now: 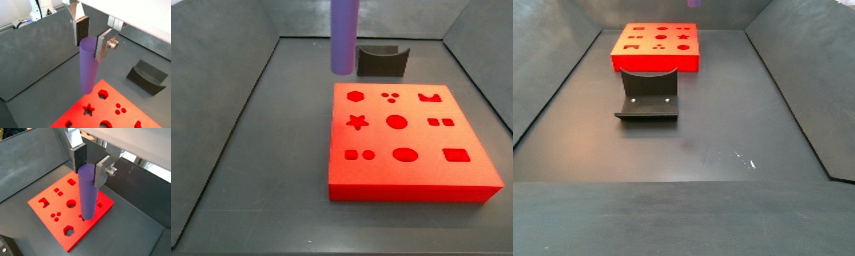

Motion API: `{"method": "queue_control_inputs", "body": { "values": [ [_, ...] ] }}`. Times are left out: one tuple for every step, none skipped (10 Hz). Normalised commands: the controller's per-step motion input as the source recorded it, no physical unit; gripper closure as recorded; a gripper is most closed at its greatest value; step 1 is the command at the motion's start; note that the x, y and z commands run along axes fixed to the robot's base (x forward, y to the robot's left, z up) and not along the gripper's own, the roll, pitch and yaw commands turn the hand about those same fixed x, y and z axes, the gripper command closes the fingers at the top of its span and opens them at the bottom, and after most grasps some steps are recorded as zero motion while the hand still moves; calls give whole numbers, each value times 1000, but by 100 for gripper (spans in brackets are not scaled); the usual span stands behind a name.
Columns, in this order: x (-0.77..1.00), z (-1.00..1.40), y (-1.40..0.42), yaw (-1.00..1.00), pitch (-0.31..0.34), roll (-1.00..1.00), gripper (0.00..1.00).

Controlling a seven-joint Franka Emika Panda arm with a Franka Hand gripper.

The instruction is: Insert the round object.

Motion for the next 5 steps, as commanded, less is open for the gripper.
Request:
{"method": "queue_control_inputs", "body": {
  "values": [
    [331,-137,0,34,0,0,100],
    [929,-434,-354,0,-74,137,100],
    [994,-460,-183,0,-120,20,100],
    [1000,-454,-69,0,-126,0,100],
    [1000,-431,-11,0,-131,0,100]
  ]
}}
